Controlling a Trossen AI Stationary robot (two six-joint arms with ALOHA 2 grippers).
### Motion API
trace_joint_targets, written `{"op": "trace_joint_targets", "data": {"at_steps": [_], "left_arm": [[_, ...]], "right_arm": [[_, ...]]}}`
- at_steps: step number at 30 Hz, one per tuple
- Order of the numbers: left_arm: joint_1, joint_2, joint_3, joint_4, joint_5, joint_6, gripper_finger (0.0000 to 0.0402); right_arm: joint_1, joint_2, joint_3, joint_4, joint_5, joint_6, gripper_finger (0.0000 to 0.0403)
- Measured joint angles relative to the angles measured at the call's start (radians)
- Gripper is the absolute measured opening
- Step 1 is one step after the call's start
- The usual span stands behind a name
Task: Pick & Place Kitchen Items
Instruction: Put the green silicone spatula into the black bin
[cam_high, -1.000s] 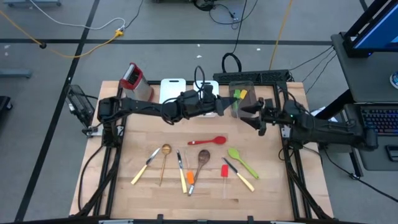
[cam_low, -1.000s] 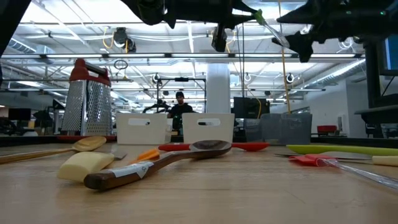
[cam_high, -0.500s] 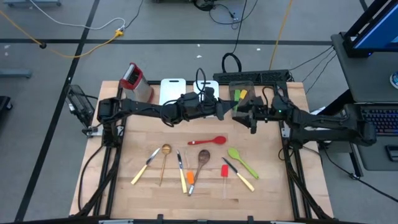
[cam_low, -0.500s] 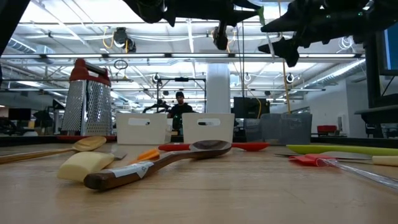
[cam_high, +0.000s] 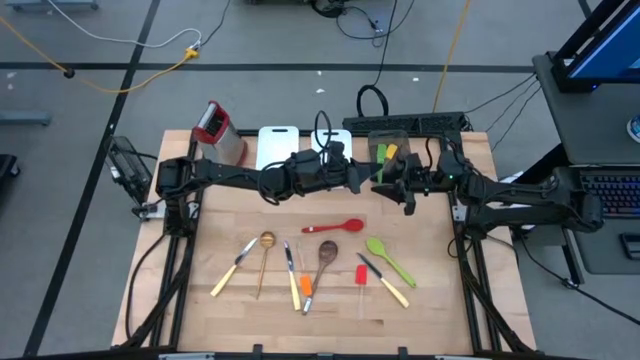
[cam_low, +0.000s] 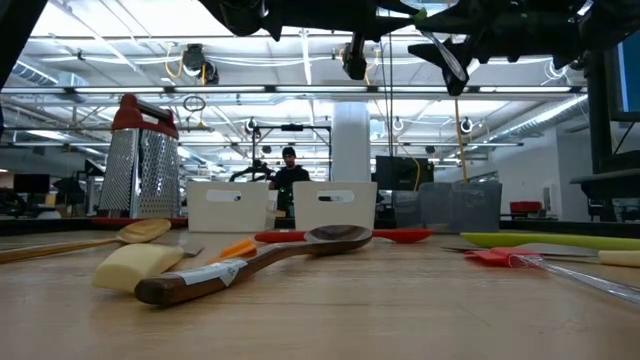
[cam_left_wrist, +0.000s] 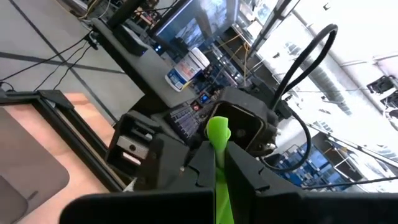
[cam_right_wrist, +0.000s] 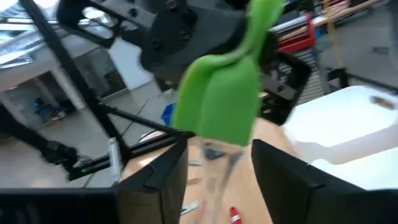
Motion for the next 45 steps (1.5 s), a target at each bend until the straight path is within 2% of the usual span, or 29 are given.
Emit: {"op": "trace_joint_targets", "data": {"at_steps": [10, 18, 31, 35, 40, 45], "left_arm": [[0.000, -0.003, 0.001, 0.002, 0.000, -0.001, 0.0004], [0.018, -0.004, 0.001, -0.002, 0.043, -0.001, 0.0004], [0.053, -0.003, 0.001, -0.025, 0.125, 0.019, 0.0028], [0.053, -0.005, 0.001, -0.026, 0.124, 0.020, 0.0071], [0.051, -0.005, 0.000, -0.049, 0.132, 0.032, 0.0163], [0.054, -0.005, 0.000, -0.052, 0.209, 0.034, 0.0237]], "right_arm": [[0.000, 0.000, -0.002, 0.000, -0.001, 0.010, 0.0015], [-0.014, -0.001, -0.002, 0.002, -0.002, 0.020, 0.0003], [-0.061, -0.001, -0.002, -0.020, -0.007, 0.031, 0.0001], [-0.073, -0.002, -0.002, -0.020, -0.010, 0.032, 0.0000], [-0.086, -0.015, -0.002, -0.013, 0.003, 0.033, 0.0000], [-0.118, -0.033, -0.002, -0.020, -0.001, 0.057, 0.0000]]}}
